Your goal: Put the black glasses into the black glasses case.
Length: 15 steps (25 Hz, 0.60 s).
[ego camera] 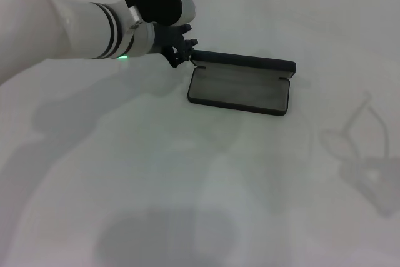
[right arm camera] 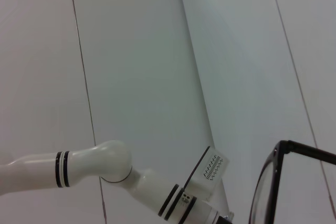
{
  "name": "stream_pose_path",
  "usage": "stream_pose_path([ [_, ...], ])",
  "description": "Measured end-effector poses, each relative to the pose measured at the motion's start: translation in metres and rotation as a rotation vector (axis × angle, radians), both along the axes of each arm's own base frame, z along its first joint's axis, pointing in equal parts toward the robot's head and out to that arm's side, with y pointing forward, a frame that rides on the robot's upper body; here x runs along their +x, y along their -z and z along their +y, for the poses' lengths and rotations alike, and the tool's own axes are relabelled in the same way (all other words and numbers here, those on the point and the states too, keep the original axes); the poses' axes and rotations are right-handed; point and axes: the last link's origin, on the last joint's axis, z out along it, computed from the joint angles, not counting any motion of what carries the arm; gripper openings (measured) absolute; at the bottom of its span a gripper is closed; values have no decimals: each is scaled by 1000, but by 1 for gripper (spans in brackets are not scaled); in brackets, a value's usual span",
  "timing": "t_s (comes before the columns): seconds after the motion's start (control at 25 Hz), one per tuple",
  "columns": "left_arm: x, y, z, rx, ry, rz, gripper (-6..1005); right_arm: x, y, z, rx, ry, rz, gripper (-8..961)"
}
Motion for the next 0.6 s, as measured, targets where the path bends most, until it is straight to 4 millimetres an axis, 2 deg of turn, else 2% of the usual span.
stream_pose_path([
  [0.6,6,-8,-9,10,24,-22,271,1,1,-1,-7,2,-3,121],
])
